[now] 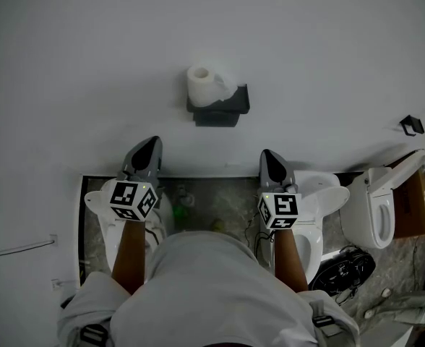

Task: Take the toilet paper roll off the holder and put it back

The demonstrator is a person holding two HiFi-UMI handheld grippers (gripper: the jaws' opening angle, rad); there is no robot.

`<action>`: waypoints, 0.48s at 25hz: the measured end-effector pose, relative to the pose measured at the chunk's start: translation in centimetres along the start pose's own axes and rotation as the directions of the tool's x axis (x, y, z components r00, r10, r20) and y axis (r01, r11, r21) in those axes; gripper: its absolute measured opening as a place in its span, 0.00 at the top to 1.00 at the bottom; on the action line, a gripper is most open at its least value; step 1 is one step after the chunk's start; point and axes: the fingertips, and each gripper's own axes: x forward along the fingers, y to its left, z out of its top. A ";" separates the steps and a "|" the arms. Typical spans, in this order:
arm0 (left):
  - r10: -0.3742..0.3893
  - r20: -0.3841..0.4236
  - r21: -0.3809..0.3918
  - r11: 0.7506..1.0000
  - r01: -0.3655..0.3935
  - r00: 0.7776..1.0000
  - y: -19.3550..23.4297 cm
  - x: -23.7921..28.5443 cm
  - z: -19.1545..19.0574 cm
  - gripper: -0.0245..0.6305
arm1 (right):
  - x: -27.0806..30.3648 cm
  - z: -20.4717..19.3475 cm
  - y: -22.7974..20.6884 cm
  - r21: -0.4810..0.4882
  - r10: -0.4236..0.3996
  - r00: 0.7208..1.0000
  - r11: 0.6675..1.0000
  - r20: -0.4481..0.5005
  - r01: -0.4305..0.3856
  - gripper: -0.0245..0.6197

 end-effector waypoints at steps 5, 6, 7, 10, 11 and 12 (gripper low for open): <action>-0.007 0.003 0.012 1.000 0.007 1.000 -0.1 -1.0 -0.1 0.96 | -1.2 -0.1 0.3 -0.002 -0.016 1.000 1.000 0.005 0.016 0.96; -0.008 0.004 0.013 1.000 0.008 1.000 -0.2 -1.2 -0.2 0.96 | -1.4 -0.2 0.5 -0.001 -0.016 1.000 1.000 0.005 0.016 0.96; -0.010 0.005 0.013 1.000 0.010 1.000 -0.3 -1.5 -0.2 0.96 | -1.6 -0.3 0.7 -0.002 -0.015 1.000 1.000 0.005 0.015 0.96; -0.017 0.007 0.014 1.000 0.017 1.000 -0.5 -2.1 -0.2 0.96 | -2.1 -0.4 1.4 -0.009 -0.010 1.000 1.000 0.008 0.010 0.96; -0.018 0.008 0.014 1.000 0.018 1.000 -0.5 -2.3 -0.2 0.96 | -2.2 -0.3 1.5 -0.008 -0.010 1.000 1.000 0.011 0.010 0.96; -0.018 0.008 0.014 1.000 0.018 1.000 -0.5 -2.3 -0.3 0.96 | -2.2 -0.3 1.6 -0.005 -0.012 1.000 1.000 0.014 0.012 0.96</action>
